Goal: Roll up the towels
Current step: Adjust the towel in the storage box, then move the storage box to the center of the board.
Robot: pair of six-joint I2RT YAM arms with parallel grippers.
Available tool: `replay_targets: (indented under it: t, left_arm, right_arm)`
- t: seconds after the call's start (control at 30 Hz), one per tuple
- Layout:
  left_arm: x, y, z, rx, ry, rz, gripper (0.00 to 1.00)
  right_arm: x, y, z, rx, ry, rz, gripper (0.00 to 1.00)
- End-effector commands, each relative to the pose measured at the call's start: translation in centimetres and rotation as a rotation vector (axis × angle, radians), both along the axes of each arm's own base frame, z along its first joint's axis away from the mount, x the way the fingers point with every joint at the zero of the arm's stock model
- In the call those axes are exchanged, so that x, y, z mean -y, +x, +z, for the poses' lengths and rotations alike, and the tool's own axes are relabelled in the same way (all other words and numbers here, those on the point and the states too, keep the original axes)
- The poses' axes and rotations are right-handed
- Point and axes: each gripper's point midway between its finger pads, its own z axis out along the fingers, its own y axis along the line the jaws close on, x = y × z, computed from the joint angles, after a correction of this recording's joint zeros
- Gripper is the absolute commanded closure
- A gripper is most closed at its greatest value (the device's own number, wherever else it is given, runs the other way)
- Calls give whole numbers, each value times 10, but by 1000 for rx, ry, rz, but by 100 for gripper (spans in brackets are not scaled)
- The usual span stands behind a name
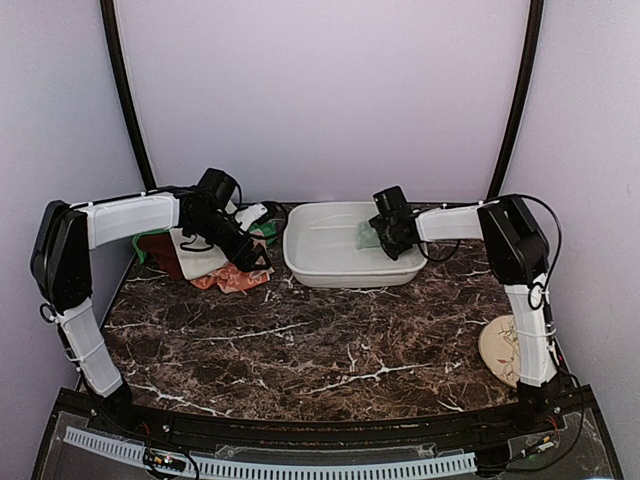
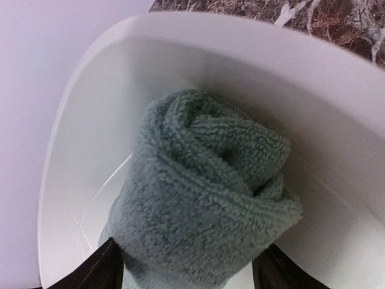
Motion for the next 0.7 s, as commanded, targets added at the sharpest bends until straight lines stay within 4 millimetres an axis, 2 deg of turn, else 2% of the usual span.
replay_targets:
  t: [0.0,0.1,0.17,0.3,0.43,0.5,0.67]
  left_arm:
    - [25,-20,-15,-26,9,-83,13]
    - [39,-14,-31,10,56,-80,16]
    - [48,-5,-34,18,44,-67,17]
    - [56,6,-41,3,46,-51,20]
    - [59,10,-45,18,54,-46,20]
    - [59,15,-47,44,61,-31,20]
    - [62,39,-51,100,71,32,20]
  right_arm:
    - [3,-13,59,104,74,28,21]
    - [1,-33,65,88,84,78,1]
    - [-3,-43,70,68,64,132,0]
    - [-15,-67,98,79,6,250,0]
    - [-21,-108,115,90,-114,374,0]
    - [-24,-135,114,96,-181,435,4]
    - [-20,-203,66,38,-265,563,23]
